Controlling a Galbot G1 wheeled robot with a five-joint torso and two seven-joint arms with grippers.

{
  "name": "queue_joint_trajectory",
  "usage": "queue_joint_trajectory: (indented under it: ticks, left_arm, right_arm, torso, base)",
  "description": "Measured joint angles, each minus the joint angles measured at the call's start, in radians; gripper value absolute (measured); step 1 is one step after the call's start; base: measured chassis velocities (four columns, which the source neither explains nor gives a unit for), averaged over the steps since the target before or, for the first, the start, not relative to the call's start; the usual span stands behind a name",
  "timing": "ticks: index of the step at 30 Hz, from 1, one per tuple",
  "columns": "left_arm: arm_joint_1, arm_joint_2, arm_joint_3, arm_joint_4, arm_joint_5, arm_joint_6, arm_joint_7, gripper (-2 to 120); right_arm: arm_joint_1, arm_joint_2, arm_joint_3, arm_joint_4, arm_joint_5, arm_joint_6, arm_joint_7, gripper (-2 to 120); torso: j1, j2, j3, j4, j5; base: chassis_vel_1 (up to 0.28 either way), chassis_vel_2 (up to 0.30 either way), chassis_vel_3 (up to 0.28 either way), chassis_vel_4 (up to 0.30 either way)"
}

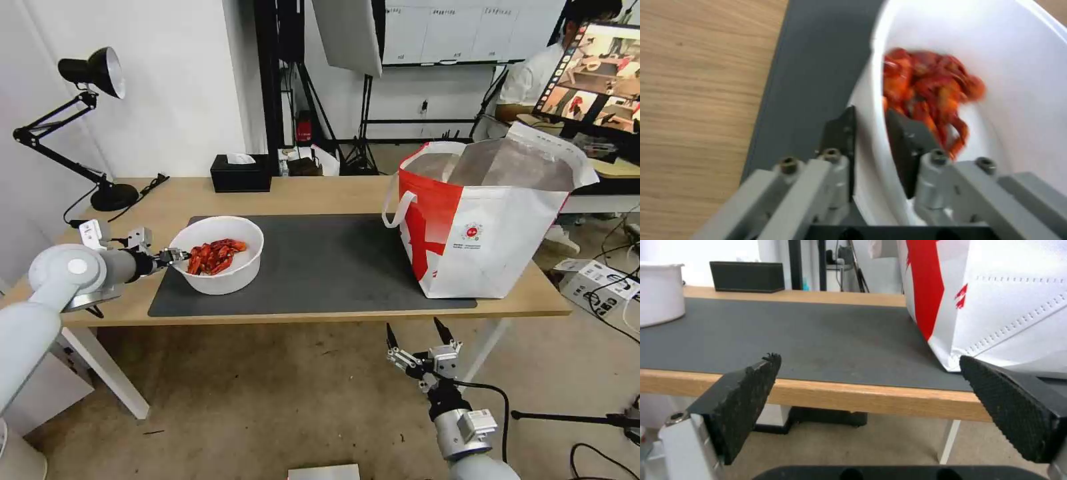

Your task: Pick up the trash from the table and place it into the takeout bag.

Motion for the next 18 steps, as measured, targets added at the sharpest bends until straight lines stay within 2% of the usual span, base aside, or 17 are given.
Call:
queue_joint_trajectory:
  ticks: [2, 5, 12, 18]
  left_arm:
    - [0.002, 0.000, 0.000, 0.001, -0.001, 0.000, 0.000, 7]
    - [0.002, 0.000, 0.000, 0.000, -0.004, 0.000, 0.000, 0]
    - [0.002, 0.002, -0.010, -0.016, -0.012, -0.014, 0.000, 0]
    - [-0.023, 0.009, 0.003, -0.068, -0.016, -0.056, -0.008, 0]
  right_arm:
    - [0.000, 0.000, 0.000, 0.000, 0.000, 0.000, 0.000, 100]
    - [0.000, 0.000, 0.000, 0.000, 0.000, 0.000, 0.000, 100]
    - [0.000, 0.000, 0.000, 0.000, 0.000, 0.000, 0.000, 100]
    - [0.000, 0.000, 0.000, 0.000, 0.000, 0.000, 0.000, 100]
  torso:
    - [0.000, 0.000, 0.000, 0.0000, 0.0000]
    - [0.000, 0.000, 0.000, 0.0000, 0.0000]
    - [0.000, 0.000, 0.000, 0.0000, -0.0001]
    - [0.000, 0.000, 0.000, 0.0001, 0.0001]
  base:
    - [0.000, 0.000, 0.000, 0.000]
    - [0.000, 0.000, 0.000, 0.000]
    - [0.000, 0.000, 0.000, 0.000]
    - [0.000, 0.000, 0.000, 0.000]
